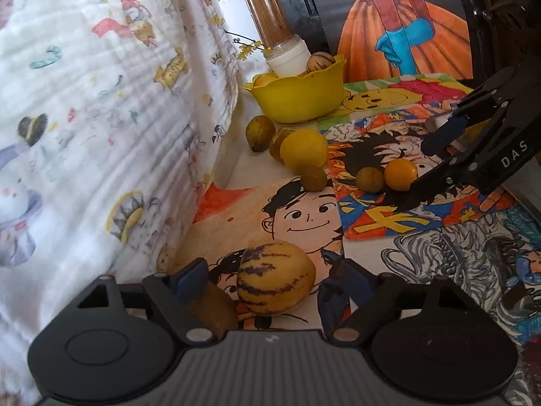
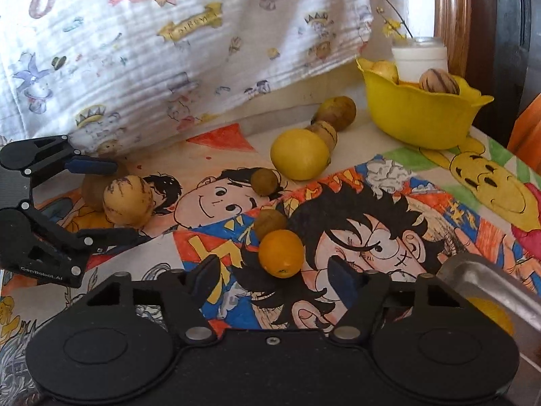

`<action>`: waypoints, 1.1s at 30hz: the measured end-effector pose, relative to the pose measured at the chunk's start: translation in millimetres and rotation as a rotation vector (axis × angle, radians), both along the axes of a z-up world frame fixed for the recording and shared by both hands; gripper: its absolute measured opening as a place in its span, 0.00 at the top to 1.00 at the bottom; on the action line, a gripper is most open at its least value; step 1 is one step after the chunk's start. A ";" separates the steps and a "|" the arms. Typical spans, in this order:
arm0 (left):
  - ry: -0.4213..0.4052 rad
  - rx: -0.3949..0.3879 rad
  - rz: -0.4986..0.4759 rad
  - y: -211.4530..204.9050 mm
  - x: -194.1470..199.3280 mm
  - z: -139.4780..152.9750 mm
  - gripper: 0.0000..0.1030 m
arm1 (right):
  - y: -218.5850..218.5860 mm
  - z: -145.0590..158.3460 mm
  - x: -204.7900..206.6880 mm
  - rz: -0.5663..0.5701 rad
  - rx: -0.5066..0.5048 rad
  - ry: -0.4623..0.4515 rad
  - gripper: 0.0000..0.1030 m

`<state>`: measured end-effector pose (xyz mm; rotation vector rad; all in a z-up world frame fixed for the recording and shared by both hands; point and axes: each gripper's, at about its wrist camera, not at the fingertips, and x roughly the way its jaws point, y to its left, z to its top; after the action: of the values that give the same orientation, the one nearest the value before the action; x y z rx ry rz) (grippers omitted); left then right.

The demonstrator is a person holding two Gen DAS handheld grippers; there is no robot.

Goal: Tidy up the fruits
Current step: 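Grasp the striped yellow melon with the left tool while the right tool grasps another orange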

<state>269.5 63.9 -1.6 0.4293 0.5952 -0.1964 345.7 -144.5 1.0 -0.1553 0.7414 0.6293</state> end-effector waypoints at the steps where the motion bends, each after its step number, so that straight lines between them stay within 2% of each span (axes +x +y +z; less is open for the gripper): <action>1: 0.008 0.006 -0.002 -1.2 3.0 -1.1 0.19 | 0.6 -1.3 0.8 0.002 0.000 0.003 0.34; 6: 0.028 0.015 0.011 -3.6 8.1 -5.3 0.23 | 2.4 -6.3 5.0 0.005 0.009 0.016 0.39; 16: 0.067 -0.003 0.042 -4.0 17.6 -9.6 0.44 | 5.9 -12.1 12.6 -0.014 0.017 0.032 0.50; 26: 0.068 -0.030 0.062 -6.8 18.8 -8.9 0.46 | 9.9 -12.9 15.1 -0.015 0.030 0.026 0.65; 33: 0.078 -0.009 0.032 -18.0 11.9 -6.6 0.46 | 6.8 -12.5 9.8 -0.005 0.038 0.030 0.67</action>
<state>281.4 45.9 -8.2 0.4049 0.6771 -0.1854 355.4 -137.7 -11.5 -0.1092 0.7585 0.6418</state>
